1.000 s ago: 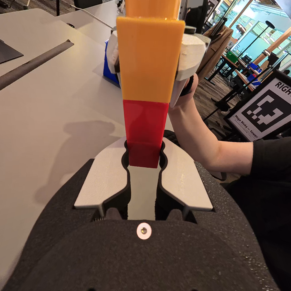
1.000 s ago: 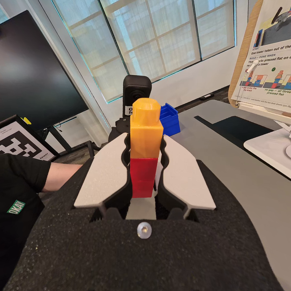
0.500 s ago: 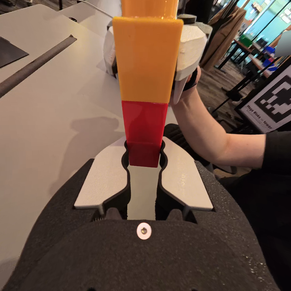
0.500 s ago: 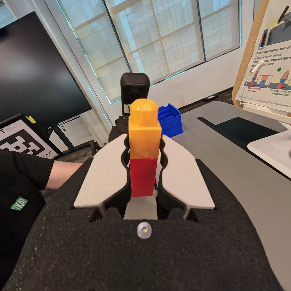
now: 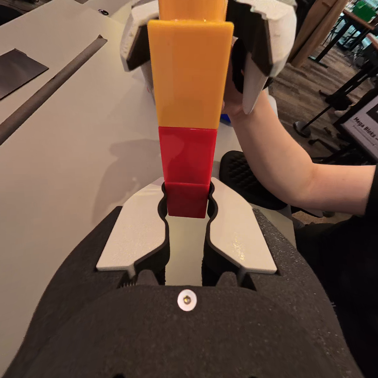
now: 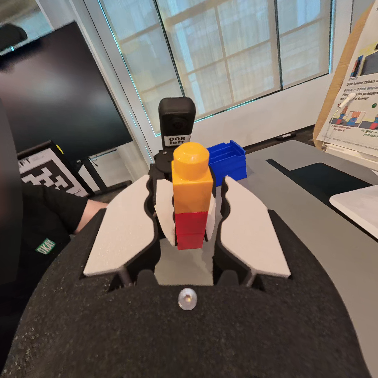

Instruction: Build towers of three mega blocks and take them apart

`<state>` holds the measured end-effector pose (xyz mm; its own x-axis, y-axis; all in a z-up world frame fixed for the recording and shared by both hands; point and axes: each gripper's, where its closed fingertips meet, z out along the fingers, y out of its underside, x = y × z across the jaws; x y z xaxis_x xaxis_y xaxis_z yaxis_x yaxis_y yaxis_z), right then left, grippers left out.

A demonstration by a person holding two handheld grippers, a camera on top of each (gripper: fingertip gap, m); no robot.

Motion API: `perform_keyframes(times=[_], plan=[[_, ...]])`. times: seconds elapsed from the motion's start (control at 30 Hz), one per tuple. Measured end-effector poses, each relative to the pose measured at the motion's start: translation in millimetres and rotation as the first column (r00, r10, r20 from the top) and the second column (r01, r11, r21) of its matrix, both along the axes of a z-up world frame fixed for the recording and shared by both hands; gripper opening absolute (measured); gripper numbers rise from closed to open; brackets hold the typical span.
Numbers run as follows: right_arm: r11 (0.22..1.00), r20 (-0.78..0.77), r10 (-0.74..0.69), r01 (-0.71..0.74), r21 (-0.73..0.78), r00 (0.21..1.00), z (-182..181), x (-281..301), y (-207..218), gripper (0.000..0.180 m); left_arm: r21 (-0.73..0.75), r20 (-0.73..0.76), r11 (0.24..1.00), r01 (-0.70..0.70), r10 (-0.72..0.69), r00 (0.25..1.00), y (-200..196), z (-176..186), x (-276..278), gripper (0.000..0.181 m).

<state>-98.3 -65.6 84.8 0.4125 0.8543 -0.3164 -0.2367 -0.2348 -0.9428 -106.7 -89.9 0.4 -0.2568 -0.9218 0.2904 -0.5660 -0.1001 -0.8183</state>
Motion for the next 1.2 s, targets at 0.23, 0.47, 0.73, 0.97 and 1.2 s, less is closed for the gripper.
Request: perform_keyframes(times=[0.23, 0.47, 0.73, 0.97, 1.2], plan=[[1.000, 0.026, 0.015, -0.016, 0.011, 1.000, -3.4, 0.9, -2.9, 0.041, 0.011, 0.009, 1.000, 0.006, -0.006, 1.000, -4.3, 3.6, -0.1, 0.036], [0.999, 0.049, 0.049, -0.049, 0.011, 0.998, -5.8, -4.2, -7.8, 0.037, -0.011, 0.022, 1.000, 0.027, -0.027, 0.999, -7.8, 7.8, -2.1, 0.036], [0.996, 0.060, 0.073, -0.075, 0.044, 0.996, 0.3, -5.9, -14.3, 0.036, -0.128, 0.071, 0.989, 0.077, -0.068, 0.995, -17.5, 17.8, -1.6, 0.050], [0.988, -0.015, 0.111, -0.109, 0.108, 0.994, 21.4, 21.0, -45.7, 0.035, -0.115, 0.195, 0.982, 0.147, -0.123, 0.973, -24.7, 50.0, -15.8, 0.061], [0.947, -0.155, 0.271, -0.234, 0.221, 0.950, 77.7, 40.8, -108.3, 0.036, 0.006, 0.195, 0.989, 0.146, -0.144, 0.970, -26.6, 66.3, -39.7, 0.060]])
